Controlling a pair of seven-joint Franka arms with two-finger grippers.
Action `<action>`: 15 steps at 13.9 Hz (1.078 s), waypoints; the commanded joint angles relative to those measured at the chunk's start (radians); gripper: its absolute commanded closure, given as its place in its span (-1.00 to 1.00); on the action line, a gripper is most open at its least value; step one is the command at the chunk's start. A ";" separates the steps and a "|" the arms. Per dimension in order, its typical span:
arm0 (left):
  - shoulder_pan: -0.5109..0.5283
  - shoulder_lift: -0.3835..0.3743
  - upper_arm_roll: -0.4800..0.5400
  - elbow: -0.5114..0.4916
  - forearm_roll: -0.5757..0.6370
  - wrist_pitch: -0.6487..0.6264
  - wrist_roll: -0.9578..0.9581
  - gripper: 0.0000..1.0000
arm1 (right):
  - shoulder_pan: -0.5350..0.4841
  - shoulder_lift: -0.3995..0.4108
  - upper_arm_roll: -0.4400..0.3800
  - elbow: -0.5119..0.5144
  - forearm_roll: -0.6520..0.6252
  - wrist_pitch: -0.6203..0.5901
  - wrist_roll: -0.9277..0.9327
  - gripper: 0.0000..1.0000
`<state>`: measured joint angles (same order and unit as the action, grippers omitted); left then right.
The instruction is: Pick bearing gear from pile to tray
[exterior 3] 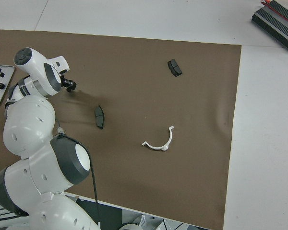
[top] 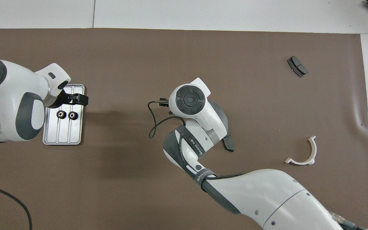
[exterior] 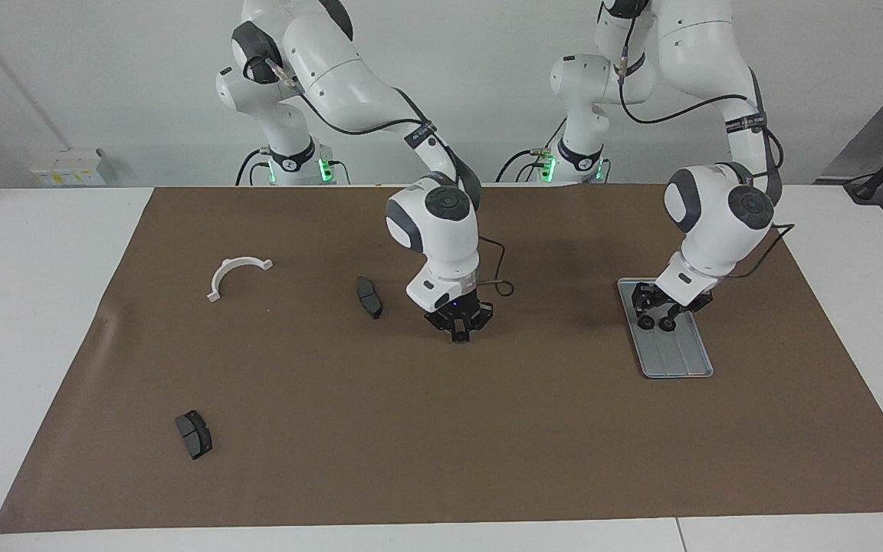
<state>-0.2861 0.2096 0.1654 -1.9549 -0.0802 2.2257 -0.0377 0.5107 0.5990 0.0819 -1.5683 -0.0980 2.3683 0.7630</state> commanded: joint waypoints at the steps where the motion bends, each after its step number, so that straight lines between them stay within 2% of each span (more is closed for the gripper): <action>1: -0.126 0.017 0.010 0.043 0.005 0.009 -0.186 -1.00 | -0.085 -0.068 0.006 -0.036 -0.015 0.005 0.006 -1.00; 3: -0.224 0.030 0.011 0.069 0.014 0.026 -0.347 -1.00 | -0.148 -0.149 0.007 -0.103 -0.014 0.005 -0.001 -1.00; 5: -0.296 0.069 0.013 0.138 0.026 0.012 -0.384 -1.00 | -0.207 -0.224 0.006 -0.166 -0.014 -0.009 -0.002 -1.00; 9: -0.413 0.236 0.013 0.335 0.069 -0.051 -0.517 -1.00 | -0.300 -0.349 0.007 -0.234 -0.014 -0.088 -0.100 -1.00; 11: -0.452 0.273 0.011 0.353 0.066 -0.044 -0.527 -1.00 | -0.348 -0.393 0.006 -0.233 -0.014 -0.147 -0.187 -1.00; 15: -0.478 0.294 0.006 0.343 0.069 0.000 -0.533 -0.74 | -0.454 -0.511 0.007 -0.225 0.001 -0.283 -0.370 -1.00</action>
<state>-0.7547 0.4950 0.1581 -1.6258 -0.0311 2.2199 -0.5563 0.1002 0.1688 0.0729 -1.7589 -0.1014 2.1478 0.4657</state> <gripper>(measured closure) 0.084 0.000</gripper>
